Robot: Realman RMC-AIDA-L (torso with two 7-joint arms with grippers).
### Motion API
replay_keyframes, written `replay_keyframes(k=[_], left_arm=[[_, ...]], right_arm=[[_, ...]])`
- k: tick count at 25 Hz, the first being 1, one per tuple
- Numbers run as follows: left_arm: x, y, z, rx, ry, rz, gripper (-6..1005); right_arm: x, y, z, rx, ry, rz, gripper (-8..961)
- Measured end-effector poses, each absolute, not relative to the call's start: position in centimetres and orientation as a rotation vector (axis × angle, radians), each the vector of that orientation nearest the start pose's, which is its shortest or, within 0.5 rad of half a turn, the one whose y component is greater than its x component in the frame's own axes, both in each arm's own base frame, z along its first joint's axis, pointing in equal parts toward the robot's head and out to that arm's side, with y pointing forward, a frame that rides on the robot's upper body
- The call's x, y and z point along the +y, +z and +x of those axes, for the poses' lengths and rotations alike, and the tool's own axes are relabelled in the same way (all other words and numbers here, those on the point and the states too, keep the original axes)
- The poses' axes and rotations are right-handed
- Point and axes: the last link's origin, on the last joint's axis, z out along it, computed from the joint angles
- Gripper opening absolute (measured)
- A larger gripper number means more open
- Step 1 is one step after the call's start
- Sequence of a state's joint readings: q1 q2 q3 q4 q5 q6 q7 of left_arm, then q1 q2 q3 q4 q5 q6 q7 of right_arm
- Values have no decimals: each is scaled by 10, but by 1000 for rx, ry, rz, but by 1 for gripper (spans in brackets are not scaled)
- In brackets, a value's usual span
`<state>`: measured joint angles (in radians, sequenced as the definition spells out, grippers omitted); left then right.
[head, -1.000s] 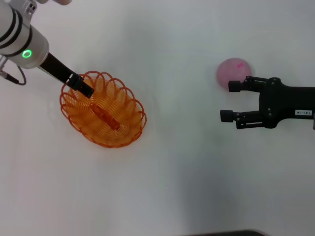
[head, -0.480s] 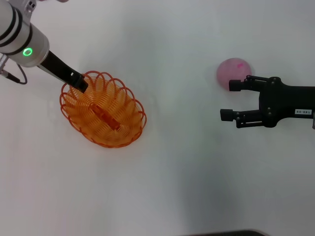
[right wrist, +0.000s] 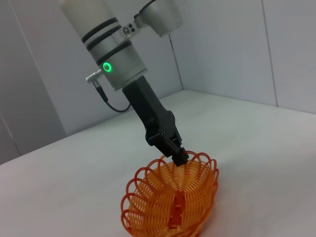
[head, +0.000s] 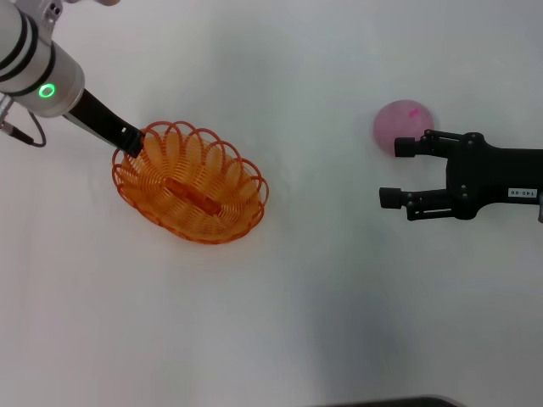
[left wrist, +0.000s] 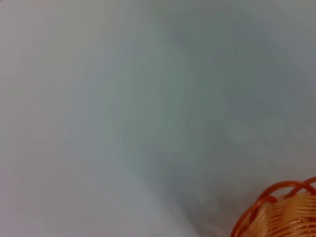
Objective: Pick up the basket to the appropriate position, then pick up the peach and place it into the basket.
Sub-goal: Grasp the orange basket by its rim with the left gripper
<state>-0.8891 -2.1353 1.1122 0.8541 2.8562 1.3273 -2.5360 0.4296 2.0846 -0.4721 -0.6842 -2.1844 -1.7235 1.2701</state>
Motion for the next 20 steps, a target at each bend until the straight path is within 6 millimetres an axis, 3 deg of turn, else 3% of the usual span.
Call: replay_keyframes(k=[5, 20], left_arm=[[408, -30, -197, -1047, 569, -2445, 98], [407, -29, -196, -1048, 572, -2452, 93]], right_arm=[[281, 15, 304, 658, 688, -2722, 946], [282, 15, 303, 654, 689, -2725, 946]])
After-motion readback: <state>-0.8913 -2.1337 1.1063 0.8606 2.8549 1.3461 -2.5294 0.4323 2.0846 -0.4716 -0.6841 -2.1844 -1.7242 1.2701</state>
